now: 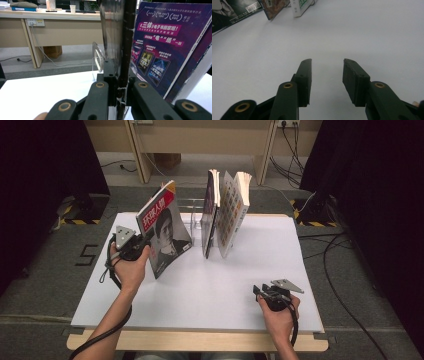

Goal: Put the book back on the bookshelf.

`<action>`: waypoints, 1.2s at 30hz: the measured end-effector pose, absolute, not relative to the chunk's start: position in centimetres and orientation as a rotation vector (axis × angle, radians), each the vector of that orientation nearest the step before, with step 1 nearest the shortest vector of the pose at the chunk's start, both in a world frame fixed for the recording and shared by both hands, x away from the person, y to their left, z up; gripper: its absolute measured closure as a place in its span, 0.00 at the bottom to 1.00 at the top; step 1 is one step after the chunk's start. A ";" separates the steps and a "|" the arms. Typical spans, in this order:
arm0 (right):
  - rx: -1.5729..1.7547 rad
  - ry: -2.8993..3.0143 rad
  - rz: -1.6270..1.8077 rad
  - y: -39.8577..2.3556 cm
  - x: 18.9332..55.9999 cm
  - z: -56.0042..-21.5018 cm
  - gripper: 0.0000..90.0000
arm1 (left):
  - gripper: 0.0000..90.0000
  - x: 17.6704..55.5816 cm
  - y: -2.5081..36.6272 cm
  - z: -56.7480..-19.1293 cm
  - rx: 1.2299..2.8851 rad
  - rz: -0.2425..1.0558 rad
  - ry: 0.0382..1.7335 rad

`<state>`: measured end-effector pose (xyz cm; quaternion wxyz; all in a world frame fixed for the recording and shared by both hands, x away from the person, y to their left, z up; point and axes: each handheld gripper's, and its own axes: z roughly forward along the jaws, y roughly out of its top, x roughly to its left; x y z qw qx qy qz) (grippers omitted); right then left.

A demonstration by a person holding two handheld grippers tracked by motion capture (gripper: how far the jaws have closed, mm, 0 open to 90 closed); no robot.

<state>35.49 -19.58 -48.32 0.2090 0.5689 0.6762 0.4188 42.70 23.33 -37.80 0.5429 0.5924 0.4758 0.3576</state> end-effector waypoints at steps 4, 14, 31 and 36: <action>1.583 1.875 1.167 -19.7 35.5 -48.3 0.67 | 0.96 42.9 23.2 -37.6 1.412 0.846 1.133; 1.583 1.874 1.167 -19.7 35.5 -48.3 0.67 | 0.96 43.2 23.1 -37.2 1.414 0.830 1.140; 1.582 1.872 1.167 -19.8 35.5 -48.3 0.67 | 0.96 44.2 22.5 -36.1 1.404 0.834 1.152; 1.583 1.871 1.165 -19.8 35.5 -48.3 0.67 | 0.96 45.0 22.0 -35.2 1.407 0.834 1.145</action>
